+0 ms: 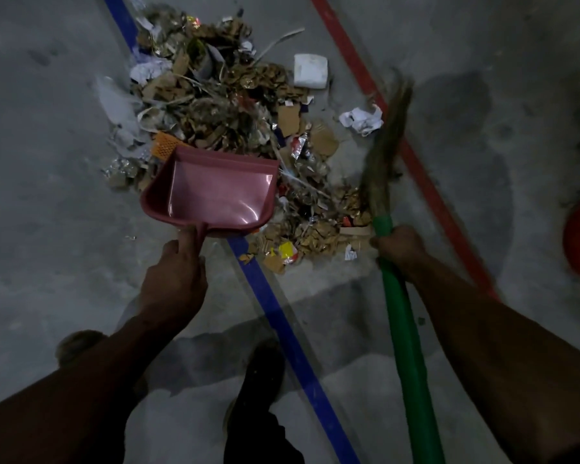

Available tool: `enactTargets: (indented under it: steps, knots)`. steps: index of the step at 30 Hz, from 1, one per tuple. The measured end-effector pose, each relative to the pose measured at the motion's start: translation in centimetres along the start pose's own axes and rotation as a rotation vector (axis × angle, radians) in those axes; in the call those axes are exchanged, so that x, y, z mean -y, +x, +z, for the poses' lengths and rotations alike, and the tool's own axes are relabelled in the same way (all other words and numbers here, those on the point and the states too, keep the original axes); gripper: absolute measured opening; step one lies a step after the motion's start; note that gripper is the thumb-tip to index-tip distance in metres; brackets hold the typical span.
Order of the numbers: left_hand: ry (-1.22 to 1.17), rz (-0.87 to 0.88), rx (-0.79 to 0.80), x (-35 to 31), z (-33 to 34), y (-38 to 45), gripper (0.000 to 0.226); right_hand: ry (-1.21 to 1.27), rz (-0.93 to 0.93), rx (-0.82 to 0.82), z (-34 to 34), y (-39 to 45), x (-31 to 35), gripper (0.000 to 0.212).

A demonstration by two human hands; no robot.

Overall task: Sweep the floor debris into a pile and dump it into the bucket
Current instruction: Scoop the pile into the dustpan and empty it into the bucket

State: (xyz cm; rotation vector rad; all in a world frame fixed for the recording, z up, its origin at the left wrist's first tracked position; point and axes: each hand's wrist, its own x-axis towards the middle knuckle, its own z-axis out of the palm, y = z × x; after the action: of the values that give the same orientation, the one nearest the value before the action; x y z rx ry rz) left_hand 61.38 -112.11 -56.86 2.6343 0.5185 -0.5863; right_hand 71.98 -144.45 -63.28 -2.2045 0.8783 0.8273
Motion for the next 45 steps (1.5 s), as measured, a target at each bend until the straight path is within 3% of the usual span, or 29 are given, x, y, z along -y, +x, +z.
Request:
enactTargets:
  steps: [6,12,16,23,26,33,41,45]
  knots:
    - [0.011,0.027,-0.002,0.5,0.0,0.1,0.052,-0.345,-0.237,0.061,3.9,-3.9,2.3,0.030]
    - [0.008,0.046,0.007,-0.1,-1.0,-0.6,0.049,-0.204,-0.204,-0.041,1.6,-8.4,-1.8,0.020]
    - [-0.001,0.063,0.021,-0.9,-1.5,-0.7,0.047,-0.070,-0.052,-0.114,-2.0,-9.0,-5.5,0.020]
    - [0.025,0.103,0.021,-0.2,-0.8,-0.9,0.042,0.198,0.258,-0.010,-1.8,-7.3,-6.8,0.038]
    - [0.063,0.156,0.017,1.0,-0.4,-1.4,0.049,0.158,0.215,0.059,2.5,-7.6,-4.8,0.047]
    - [0.122,0.121,0.038,2.6,-1.5,-3.3,0.062,0.164,0.027,0.187,8.7,-10.7,-0.3,0.040]
    - [0.137,0.186,0.060,3.3,-2.4,-4.6,0.061,0.526,0.191,-0.020,5.8,-18.3,-5.2,0.017]
    - [0.163,0.253,0.101,3.9,-1.9,-5.1,0.058,0.711,0.393,-0.191,6.3,-21.1,-10.1,0.020]
